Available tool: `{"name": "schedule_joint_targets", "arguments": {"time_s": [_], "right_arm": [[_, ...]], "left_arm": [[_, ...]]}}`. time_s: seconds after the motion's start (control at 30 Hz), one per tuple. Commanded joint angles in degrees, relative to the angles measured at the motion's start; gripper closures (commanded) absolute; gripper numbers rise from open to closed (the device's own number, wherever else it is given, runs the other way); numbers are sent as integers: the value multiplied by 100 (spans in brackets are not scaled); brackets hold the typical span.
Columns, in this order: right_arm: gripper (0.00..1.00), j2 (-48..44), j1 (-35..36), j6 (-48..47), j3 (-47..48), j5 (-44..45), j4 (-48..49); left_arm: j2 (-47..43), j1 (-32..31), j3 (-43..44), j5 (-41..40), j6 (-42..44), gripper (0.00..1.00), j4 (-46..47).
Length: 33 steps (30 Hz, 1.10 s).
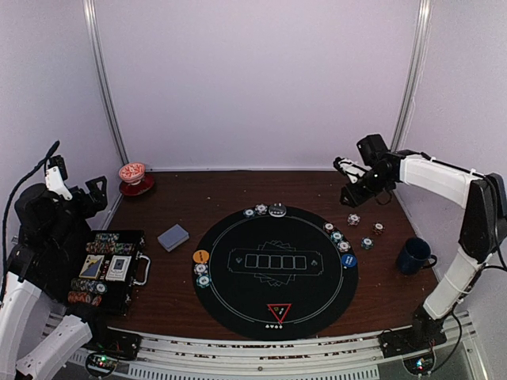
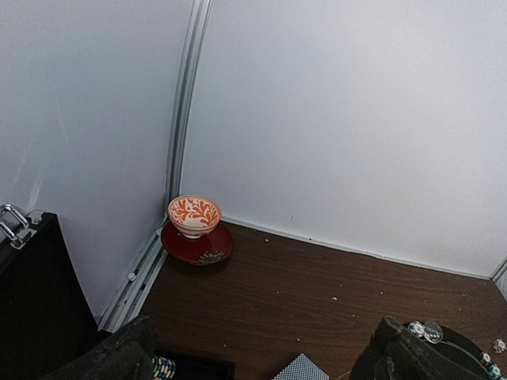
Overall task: Distribute texas hold em gaming equipment
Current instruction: Place the poker chips pile in the big blind area.
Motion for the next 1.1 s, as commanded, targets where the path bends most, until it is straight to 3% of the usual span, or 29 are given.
{"name": "schedule_joint_targets", "arguments": {"time_s": [0.0, 0.23, 0.37, 0.73, 1.07], "right_arm": [[69, 312, 1078, 225, 772, 104, -20], [69, 1790, 2484, 225, 2570, 97, -567], [69, 2351, 3142, 200, 3095, 22, -696], [69, 2682, 4669, 164, 2746, -63, -596], [69, 3049, 5151, 341, 2471, 7, -453]], "left_arm": [[24, 71, -62, -3, -30, 2, 327], [-8, 98, -70, -50, -15, 2, 322], [-5, 98, -62, -43, -12, 2, 322], [-33, 103, -61, -4, -12, 2, 322], [-51, 101, -62, -7, -12, 2, 322]]}}
